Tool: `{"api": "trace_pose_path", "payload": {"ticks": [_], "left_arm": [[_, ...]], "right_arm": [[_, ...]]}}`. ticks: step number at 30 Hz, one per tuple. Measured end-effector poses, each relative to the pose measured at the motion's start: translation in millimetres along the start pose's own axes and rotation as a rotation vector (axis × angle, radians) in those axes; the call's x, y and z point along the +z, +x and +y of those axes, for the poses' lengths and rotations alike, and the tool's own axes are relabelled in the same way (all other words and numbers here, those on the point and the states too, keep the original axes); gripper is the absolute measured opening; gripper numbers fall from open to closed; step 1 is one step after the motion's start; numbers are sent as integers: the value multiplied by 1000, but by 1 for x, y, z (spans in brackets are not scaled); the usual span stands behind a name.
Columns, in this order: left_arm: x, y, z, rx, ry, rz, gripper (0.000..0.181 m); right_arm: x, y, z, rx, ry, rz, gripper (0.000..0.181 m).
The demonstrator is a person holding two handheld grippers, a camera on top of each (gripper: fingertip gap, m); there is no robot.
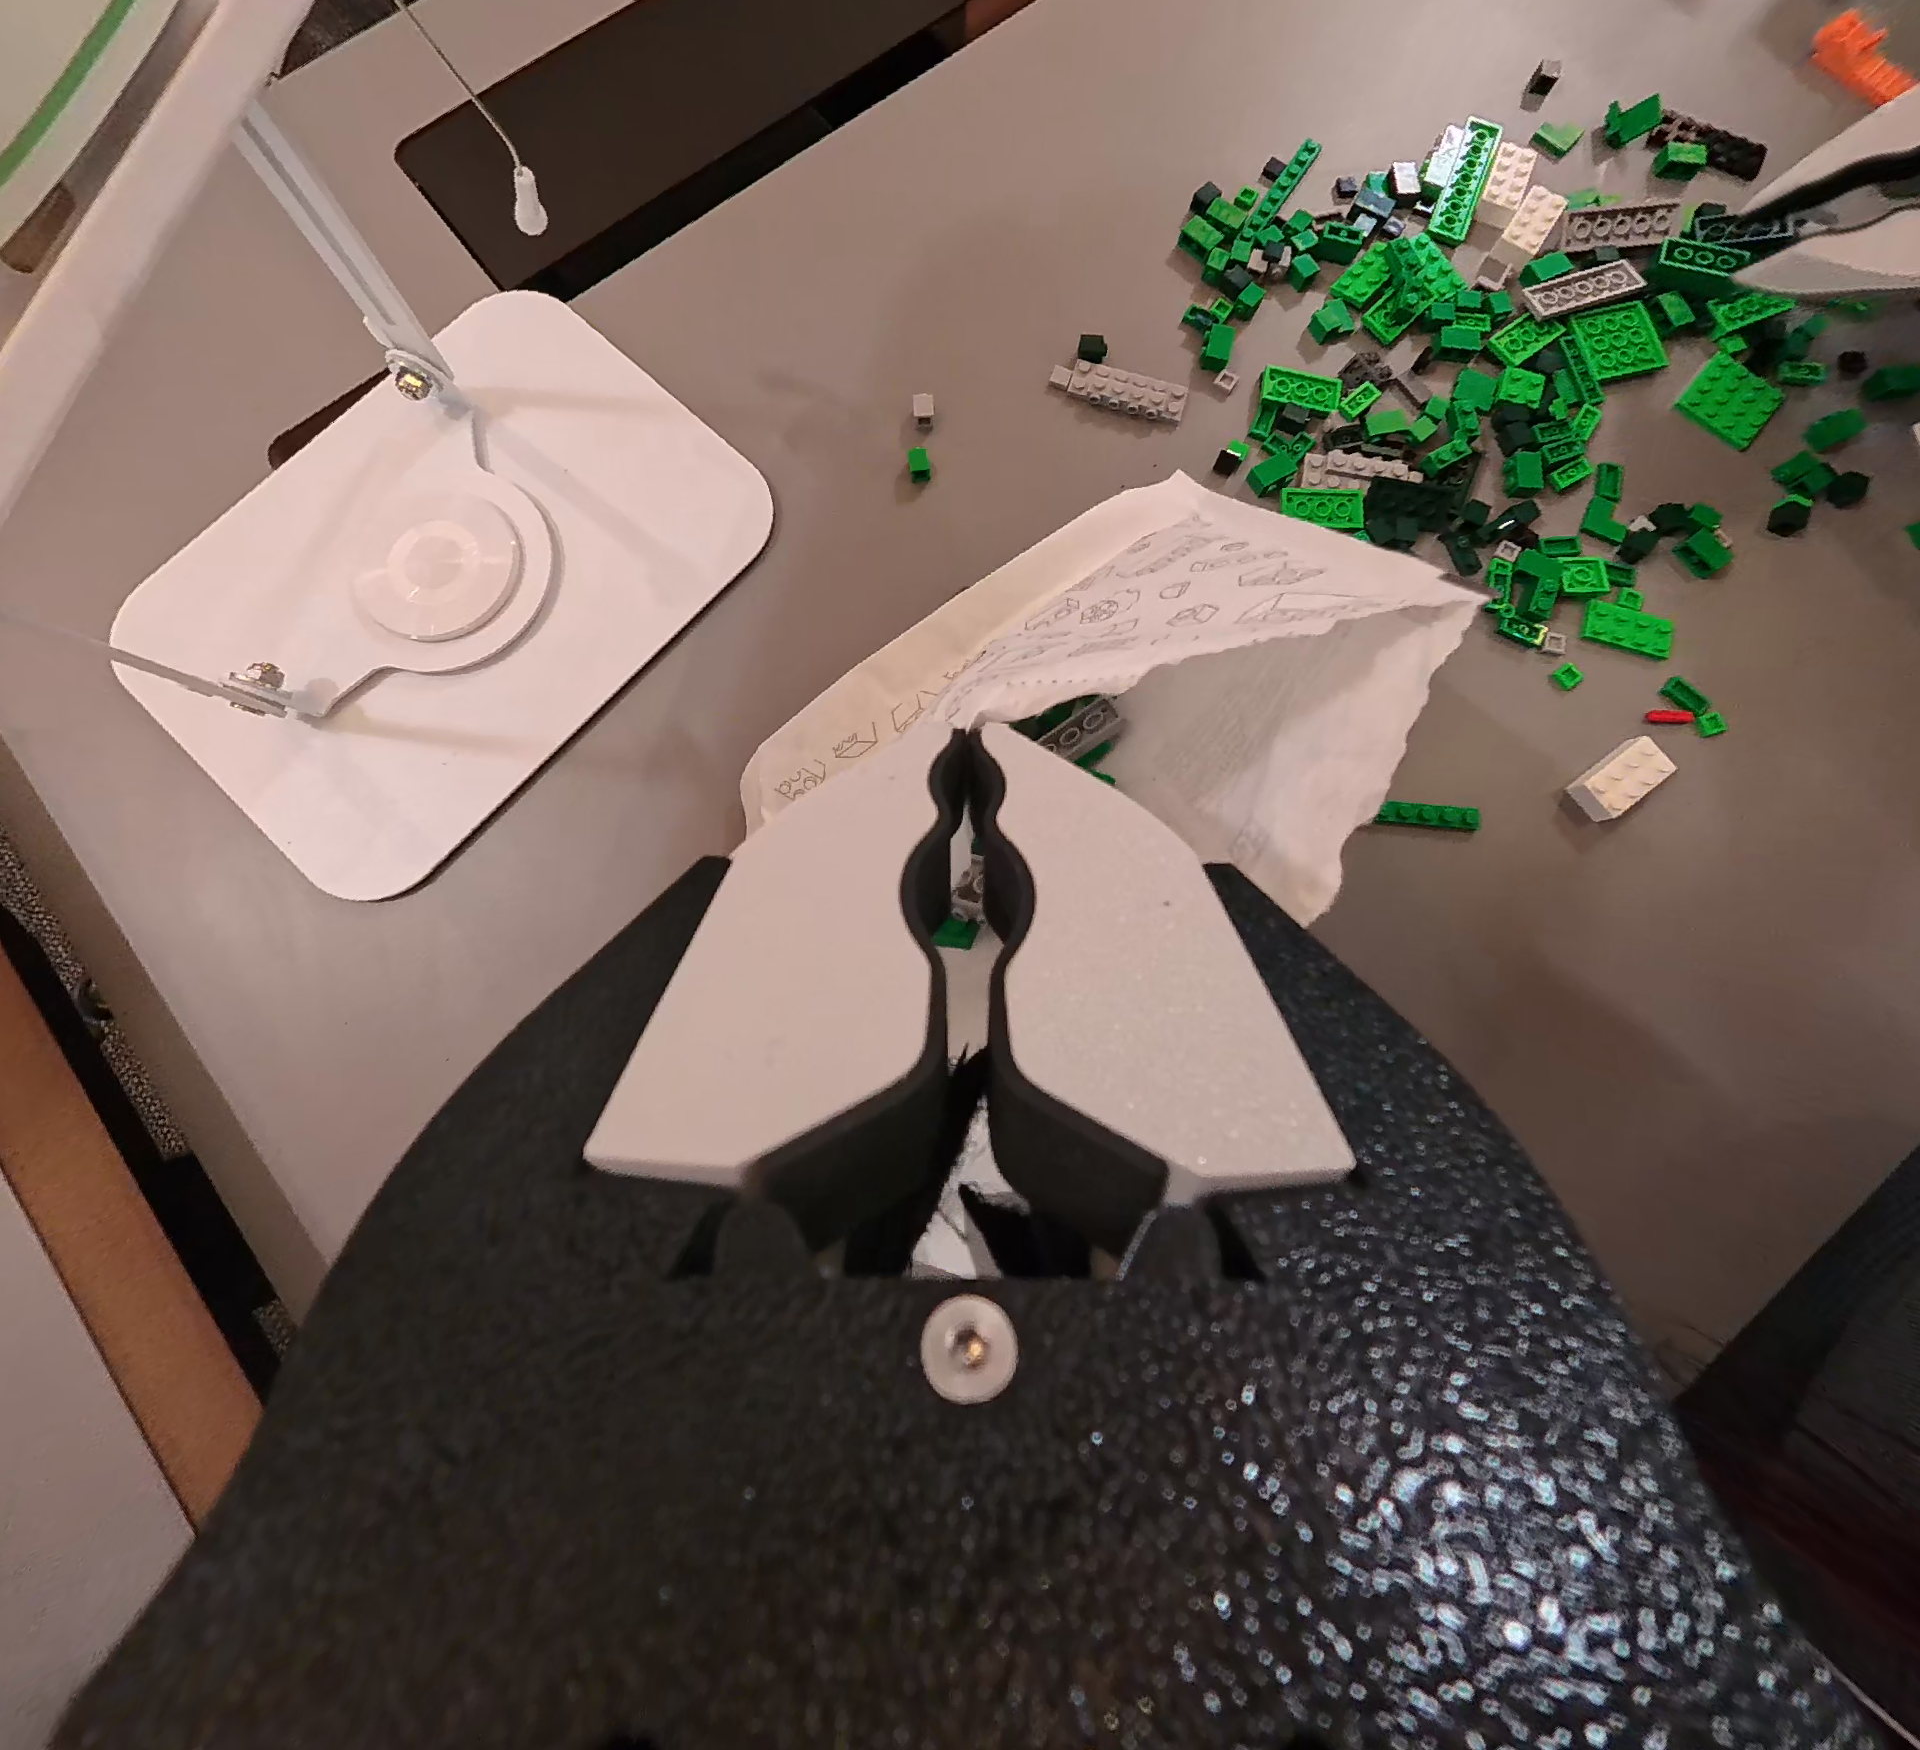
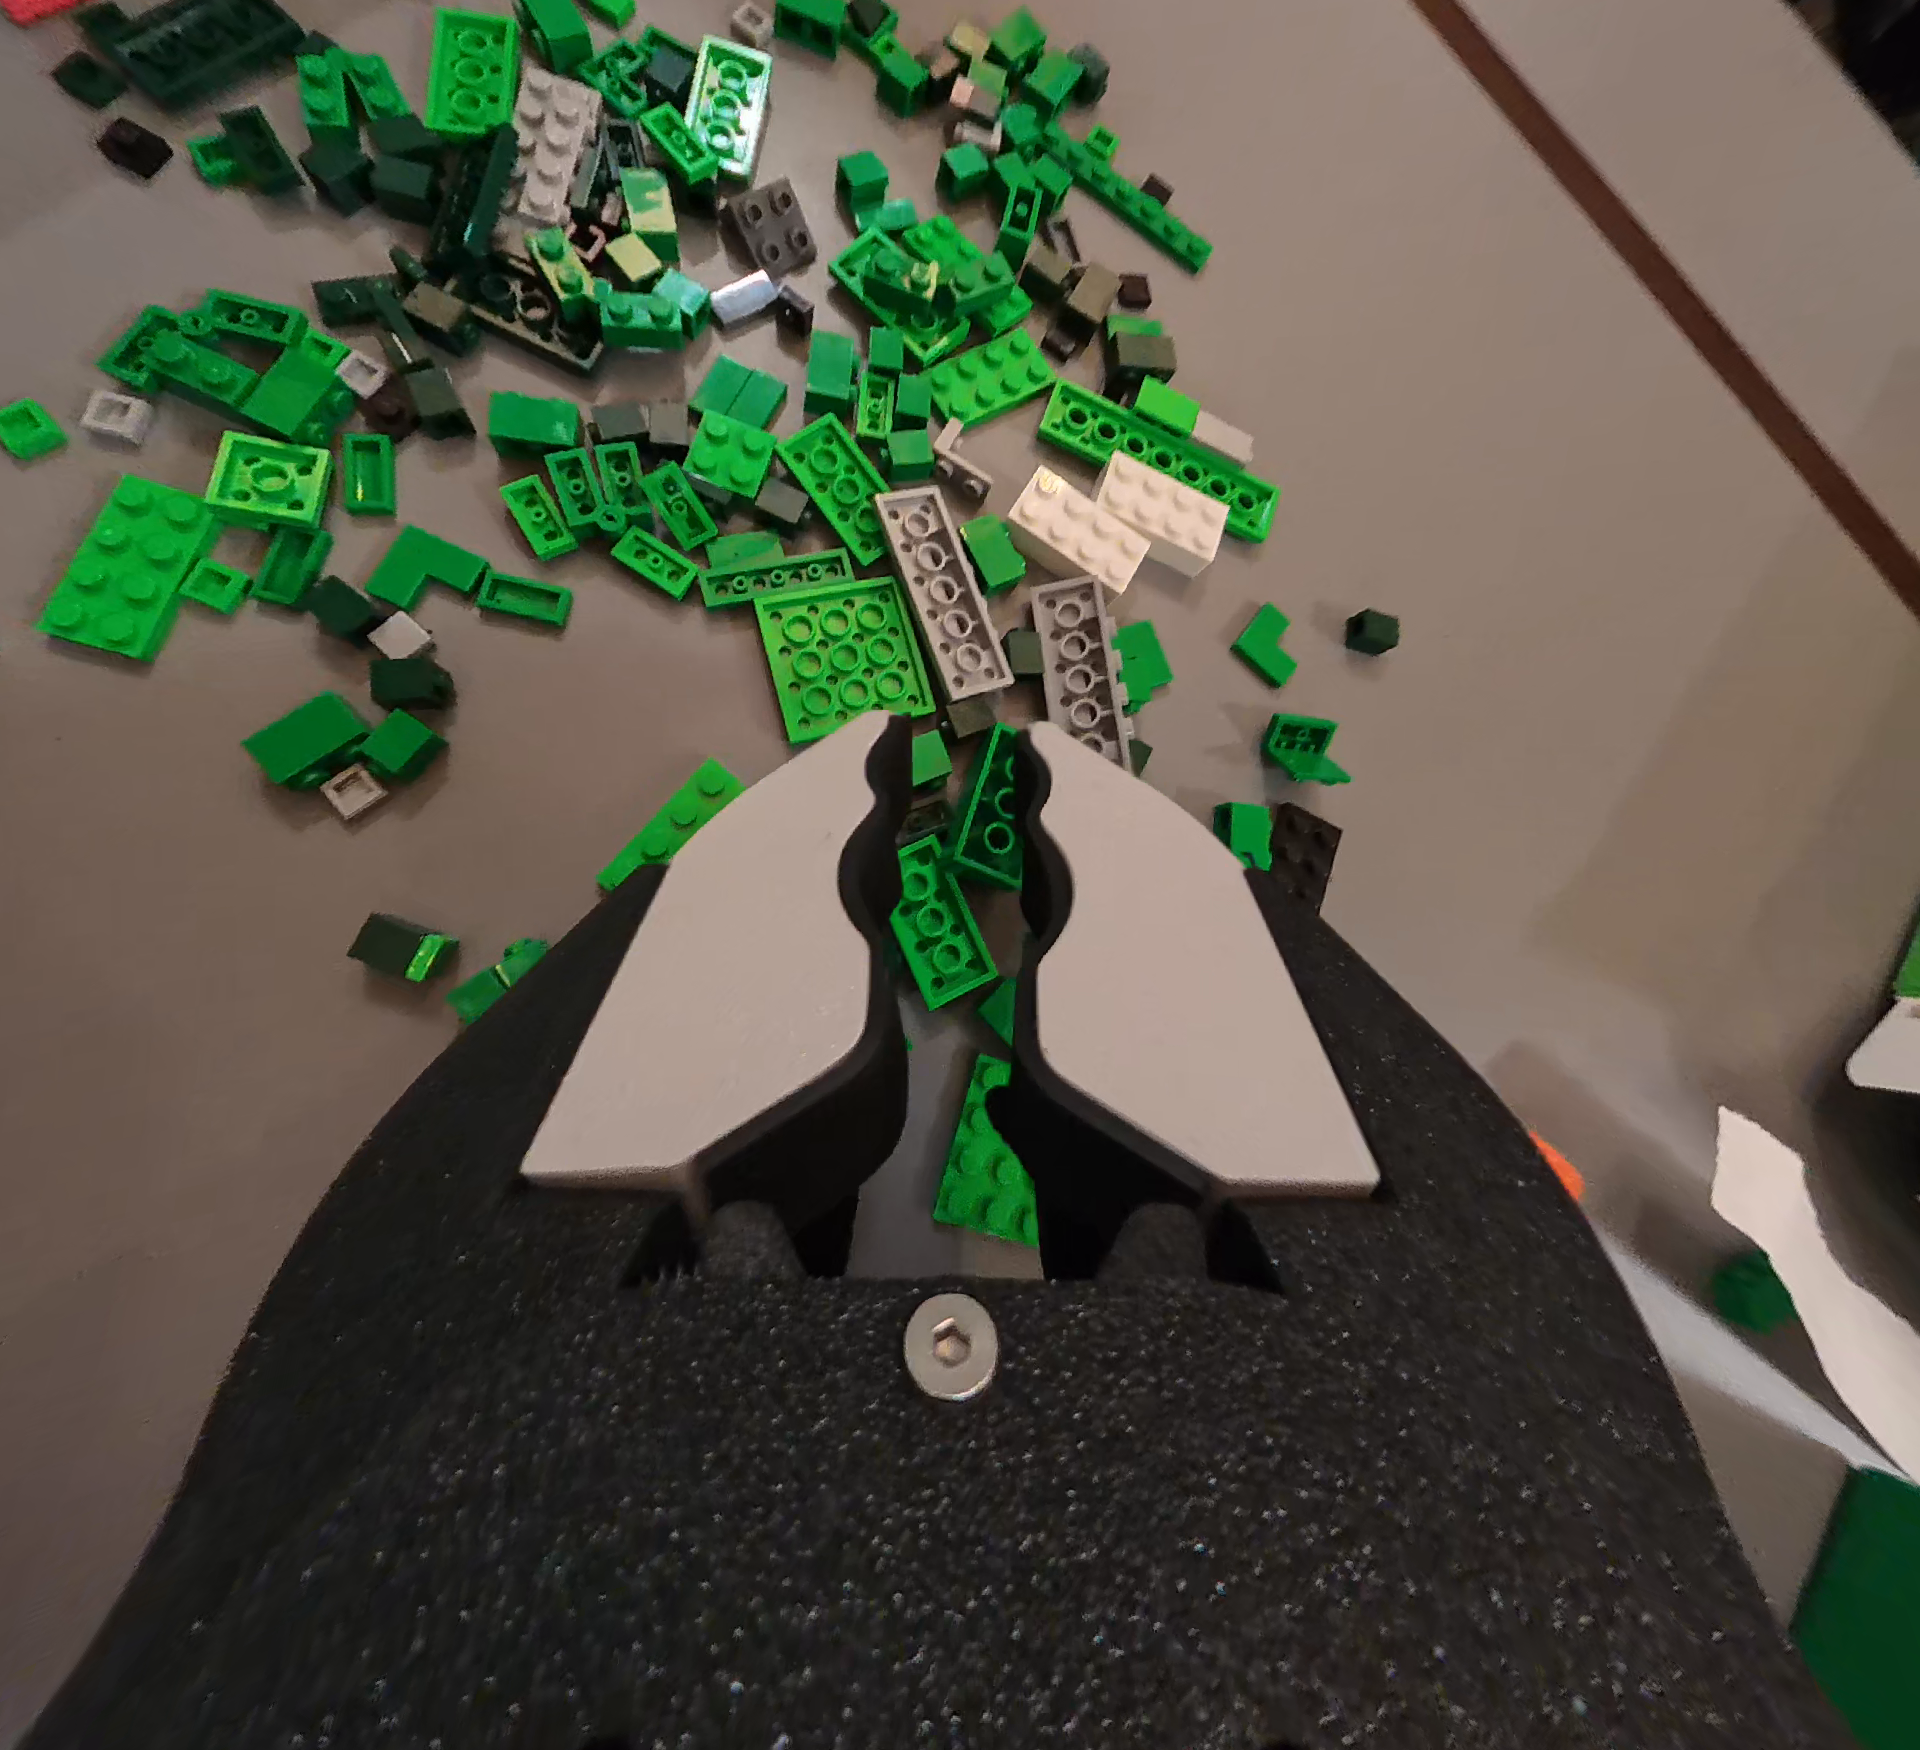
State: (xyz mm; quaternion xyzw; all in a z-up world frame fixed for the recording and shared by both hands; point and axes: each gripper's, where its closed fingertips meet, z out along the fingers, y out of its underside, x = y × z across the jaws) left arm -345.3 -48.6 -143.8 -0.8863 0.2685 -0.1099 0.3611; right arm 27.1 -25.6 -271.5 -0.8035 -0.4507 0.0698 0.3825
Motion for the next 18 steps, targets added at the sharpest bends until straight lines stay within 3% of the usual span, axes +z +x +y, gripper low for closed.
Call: {"api": "trace_pose_path", "payload": {"ticks": [11,18], "left_arm": [[2,-2,1,-5,-8,-10,0],[4,-1,1,2,-17,-15,0]], "right_arm": [[-7,9,-21,-41,218,98,16],[-3,6,-19,-35,231,81,16]]}}
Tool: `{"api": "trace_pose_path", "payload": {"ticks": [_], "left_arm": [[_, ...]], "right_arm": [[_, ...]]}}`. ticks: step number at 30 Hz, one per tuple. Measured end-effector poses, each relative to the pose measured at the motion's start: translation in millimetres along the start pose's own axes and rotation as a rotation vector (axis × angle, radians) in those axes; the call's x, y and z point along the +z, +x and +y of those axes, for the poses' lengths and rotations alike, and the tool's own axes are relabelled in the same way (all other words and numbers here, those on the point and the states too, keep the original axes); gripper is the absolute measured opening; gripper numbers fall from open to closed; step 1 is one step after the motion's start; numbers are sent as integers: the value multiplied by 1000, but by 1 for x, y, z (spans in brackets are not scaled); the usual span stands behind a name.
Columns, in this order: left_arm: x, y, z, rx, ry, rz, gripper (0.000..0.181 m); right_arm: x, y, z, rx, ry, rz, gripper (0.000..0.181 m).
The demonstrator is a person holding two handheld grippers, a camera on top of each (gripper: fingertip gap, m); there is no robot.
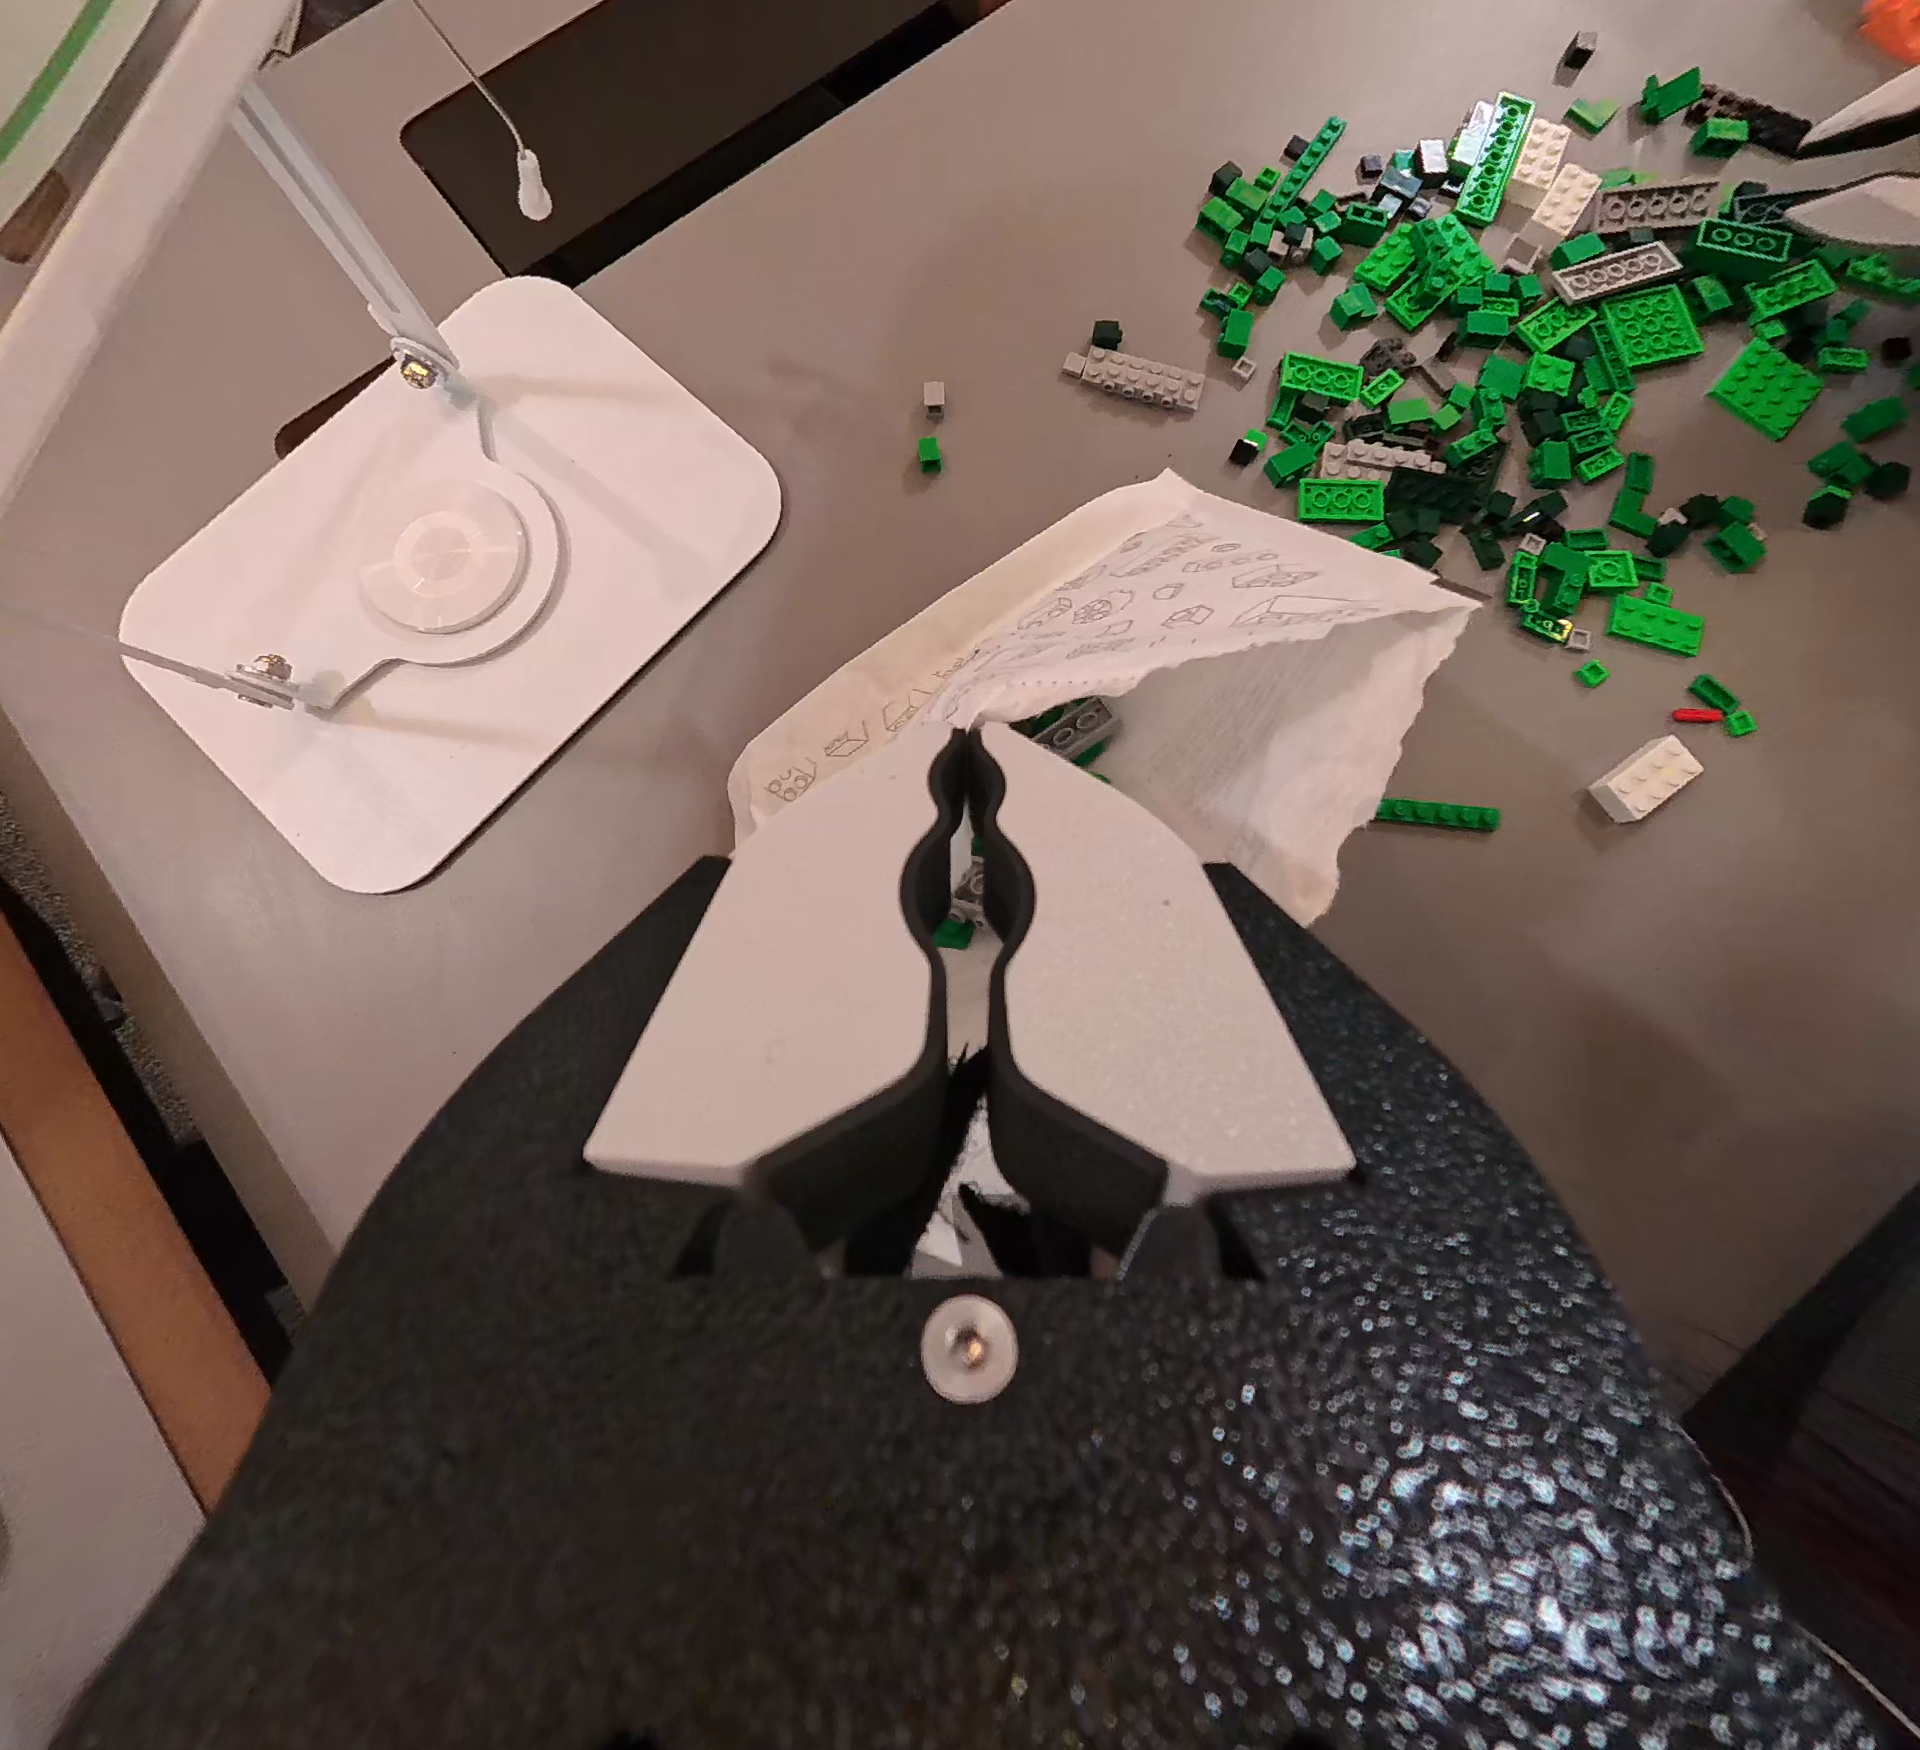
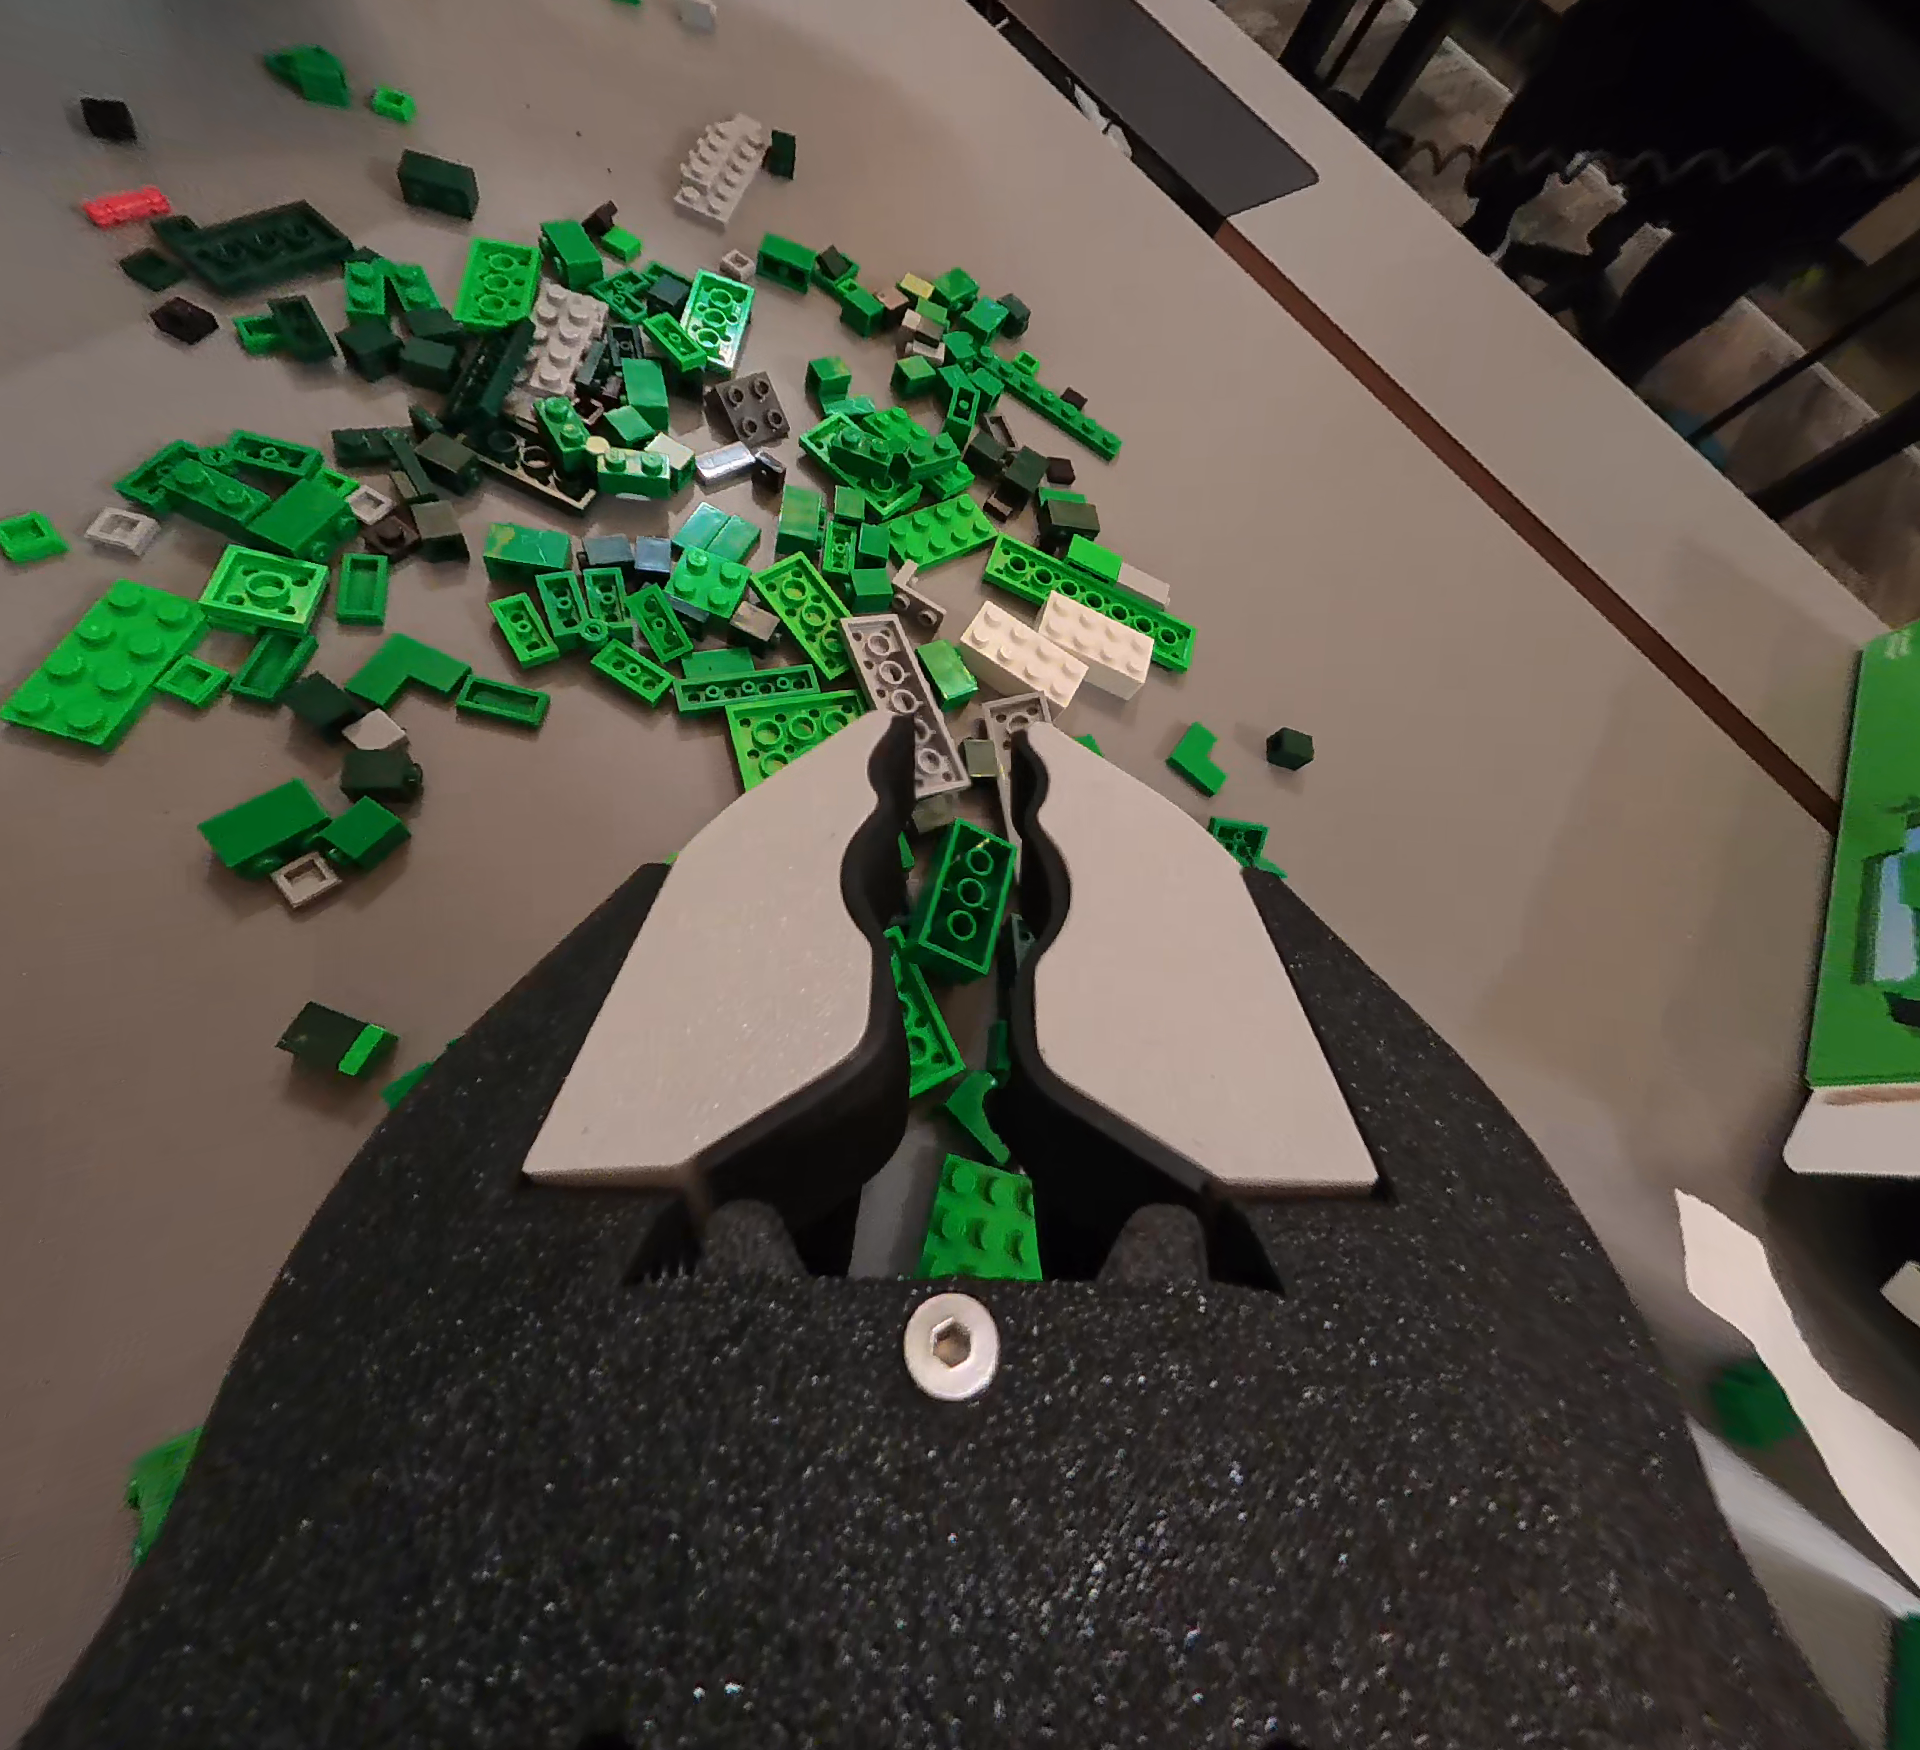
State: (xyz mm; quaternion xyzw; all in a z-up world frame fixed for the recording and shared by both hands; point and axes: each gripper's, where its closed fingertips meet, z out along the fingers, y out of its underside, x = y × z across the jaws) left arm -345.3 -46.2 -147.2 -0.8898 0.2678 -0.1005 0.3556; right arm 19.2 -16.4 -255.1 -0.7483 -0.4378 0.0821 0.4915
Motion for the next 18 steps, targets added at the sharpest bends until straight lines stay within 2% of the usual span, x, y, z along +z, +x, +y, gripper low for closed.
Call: {"api": "trace_pose_path", "payload": {"ticks": [7,15,18], "left_arm": [[-2,-5,0,-15,9,-15,0],[-6,-15,3,-48,24,-37,0],[-6,-16,4,-53,18,-41,0]], "right_arm": [[4,-1,5,25,-15,-9,20],[2,6,20,204,-64,-24,52],[4,6,27,218,-101,-26,54]]}}
